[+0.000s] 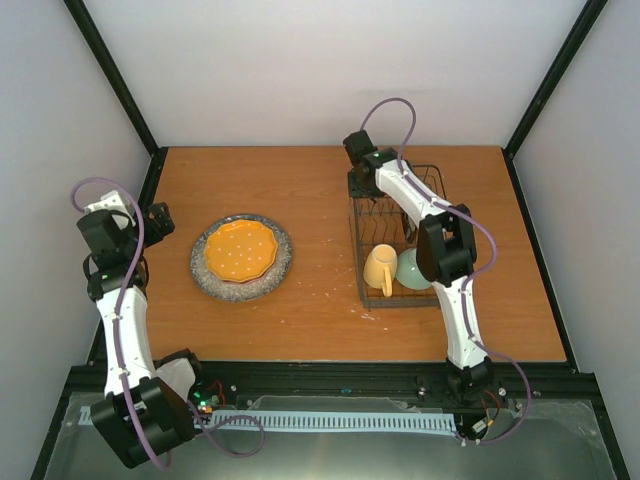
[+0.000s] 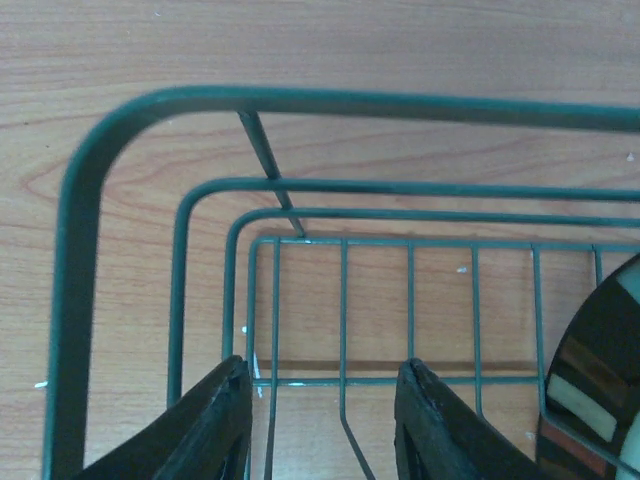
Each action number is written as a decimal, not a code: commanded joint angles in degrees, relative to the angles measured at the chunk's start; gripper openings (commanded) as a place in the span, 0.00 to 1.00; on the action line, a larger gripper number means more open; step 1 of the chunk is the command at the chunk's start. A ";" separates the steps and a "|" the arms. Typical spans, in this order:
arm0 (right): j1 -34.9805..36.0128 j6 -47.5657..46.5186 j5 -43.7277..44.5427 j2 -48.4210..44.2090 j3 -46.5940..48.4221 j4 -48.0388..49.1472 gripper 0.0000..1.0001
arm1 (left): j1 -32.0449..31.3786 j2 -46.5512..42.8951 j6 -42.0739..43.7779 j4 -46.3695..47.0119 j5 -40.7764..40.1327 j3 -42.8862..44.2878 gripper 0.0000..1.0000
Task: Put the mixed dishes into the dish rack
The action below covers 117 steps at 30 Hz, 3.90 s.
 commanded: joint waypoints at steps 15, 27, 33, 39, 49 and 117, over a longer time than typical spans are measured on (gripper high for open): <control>-0.28 -0.91 1.39 14.30 20.42 -8.12 0.42 | 0.11 -0.84 1.03 1.50 -0.53 0.69 1.00; -0.41 2.91 -1.89 13.87 26.05 -4.56 0.43 | 0.11 -0.20 0.75 2.02 -0.05 0.51 1.00; -0.38 5.49 -1.14 14.88 27.56 -3.65 0.44 | 0.11 -0.35 0.83 2.01 -0.13 0.27 1.00; -0.85 6.21 0.14 15.90 28.00 -3.31 0.45 | 0.11 -0.29 0.72 2.21 0.08 0.16 1.00; -1.02 3.50 -7.01 10.39 27.19 2.39 0.47 | 0.11 -1.01 0.67 0.62 -0.45 1.48 1.00; 0.10 -0.25 -7.89 -48.41 -19.68 8.87 0.63 | -4.11 42.49 4.29 -14.62 23.60 8.63 0.08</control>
